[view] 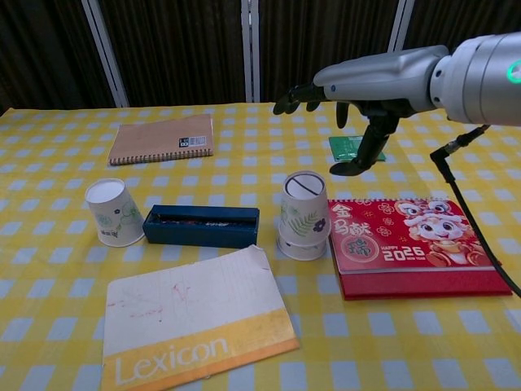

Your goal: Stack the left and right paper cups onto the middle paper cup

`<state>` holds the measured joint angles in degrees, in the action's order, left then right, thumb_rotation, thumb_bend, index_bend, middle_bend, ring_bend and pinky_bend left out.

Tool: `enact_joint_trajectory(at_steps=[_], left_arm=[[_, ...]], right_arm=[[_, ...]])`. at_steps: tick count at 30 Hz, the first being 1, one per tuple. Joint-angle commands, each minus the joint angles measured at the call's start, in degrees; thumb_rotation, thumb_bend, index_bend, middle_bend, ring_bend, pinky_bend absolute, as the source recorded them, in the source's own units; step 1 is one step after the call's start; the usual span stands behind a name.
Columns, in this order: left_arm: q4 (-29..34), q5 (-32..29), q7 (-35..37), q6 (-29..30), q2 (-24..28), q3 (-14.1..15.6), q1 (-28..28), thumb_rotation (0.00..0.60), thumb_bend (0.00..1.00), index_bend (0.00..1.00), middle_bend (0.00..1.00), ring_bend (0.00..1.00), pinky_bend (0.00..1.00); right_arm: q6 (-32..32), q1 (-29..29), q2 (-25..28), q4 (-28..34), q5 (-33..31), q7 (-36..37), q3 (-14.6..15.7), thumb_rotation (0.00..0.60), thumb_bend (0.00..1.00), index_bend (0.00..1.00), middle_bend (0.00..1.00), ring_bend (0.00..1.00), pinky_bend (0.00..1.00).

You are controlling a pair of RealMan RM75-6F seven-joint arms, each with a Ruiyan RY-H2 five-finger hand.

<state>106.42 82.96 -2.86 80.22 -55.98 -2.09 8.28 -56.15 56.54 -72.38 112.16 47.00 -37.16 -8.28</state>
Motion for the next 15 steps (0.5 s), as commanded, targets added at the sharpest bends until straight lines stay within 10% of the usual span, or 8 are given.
enact_joint_trajectory(at_steps=[1,8,15], left_arm=[[0.0,0.0,0.0,0.0,0.0,0.0,0.0,0.6,0.0,0.0,0.0,0.0,0.0],[-0.4,-0.3,0.6,-0.1,0.0,-0.2,0.0,0.6,0.0,0.0,0.0,0.0,0.0],[-3.2,0.1,0.8,-1.7,-1.8,-0.9,1.6,0.6,0.0,0.0,0.0,0.0,0.0]], right_arm=[[-0.3,-0.1,0.3,0.3,0.4,-0.1,0.2,0.6,0.24,0.11,0.07,0.1,0.28],[-2.5,-3.0,5.0,2.9,6.0,1.6,2.1,0.6,0.24,0.11,0.07,0.1,0.25],[-13.5,-17.2,15.0,-2.2,28.3,18.3,9.7,0.6,0.0,0.07,0.0,0.0,0.0]])
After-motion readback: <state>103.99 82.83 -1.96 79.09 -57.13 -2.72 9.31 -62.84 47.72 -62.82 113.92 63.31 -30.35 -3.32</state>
